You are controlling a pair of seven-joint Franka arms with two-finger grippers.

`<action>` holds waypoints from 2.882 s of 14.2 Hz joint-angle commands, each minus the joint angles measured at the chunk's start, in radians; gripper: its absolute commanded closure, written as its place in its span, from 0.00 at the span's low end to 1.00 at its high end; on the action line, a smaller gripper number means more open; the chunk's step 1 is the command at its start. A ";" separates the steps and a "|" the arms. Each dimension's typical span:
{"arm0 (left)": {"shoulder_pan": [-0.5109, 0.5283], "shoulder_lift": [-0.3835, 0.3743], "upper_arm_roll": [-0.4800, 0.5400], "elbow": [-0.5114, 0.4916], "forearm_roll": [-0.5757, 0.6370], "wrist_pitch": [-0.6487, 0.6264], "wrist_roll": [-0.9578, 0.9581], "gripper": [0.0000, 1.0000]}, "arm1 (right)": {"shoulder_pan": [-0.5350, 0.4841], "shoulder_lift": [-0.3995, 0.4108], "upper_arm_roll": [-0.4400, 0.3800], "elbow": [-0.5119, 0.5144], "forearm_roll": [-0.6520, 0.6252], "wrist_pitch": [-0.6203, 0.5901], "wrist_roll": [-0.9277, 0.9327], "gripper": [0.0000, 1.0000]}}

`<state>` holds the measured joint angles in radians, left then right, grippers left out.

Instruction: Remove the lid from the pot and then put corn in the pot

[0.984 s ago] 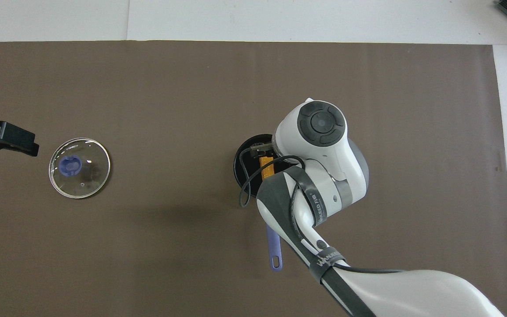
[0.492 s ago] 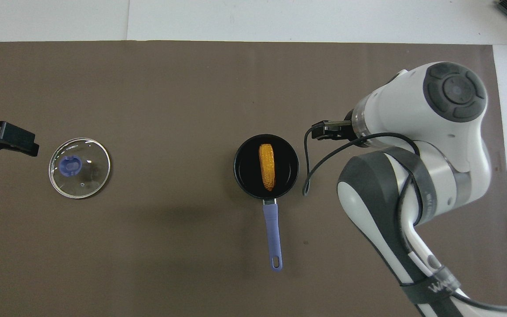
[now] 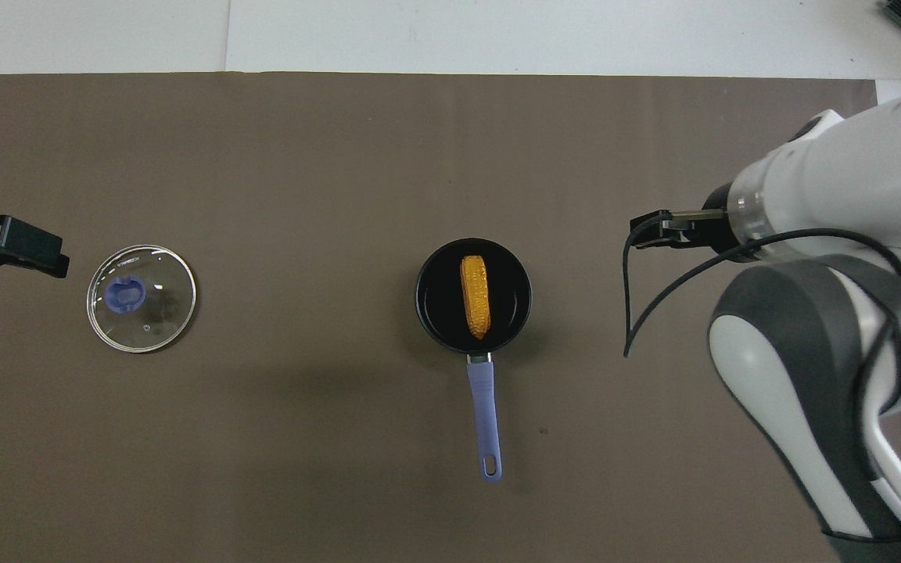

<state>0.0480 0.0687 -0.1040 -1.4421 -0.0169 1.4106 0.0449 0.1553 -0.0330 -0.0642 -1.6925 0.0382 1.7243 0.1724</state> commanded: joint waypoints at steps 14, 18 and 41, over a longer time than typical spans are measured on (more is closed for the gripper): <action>0.007 0.011 0.000 0.026 -0.009 -0.025 0.012 0.00 | -0.074 -0.090 -0.052 0.100 0.000 -0.255 -0.165 0.00; 0.007 0.011 0.000 0.026 -0.009 -0.025 0.012 0.00 | -0.077 -0.091 -0.058 0.097 -0.009 -0.272 -0.244 0.00; 0.007 0.011 0.000 0.026 -0.009 -0.025 0.012 0.00 | -0.075 -0.090 -0.058 0.099 -0.047 -0.268 -0.257 0.00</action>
<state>0.0480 0.0687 -0.1040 -1.4421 -0.0169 1.4101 0.0449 0.0852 -0.1112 -0.1243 -1.5838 -0.0117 1.4645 -0.0656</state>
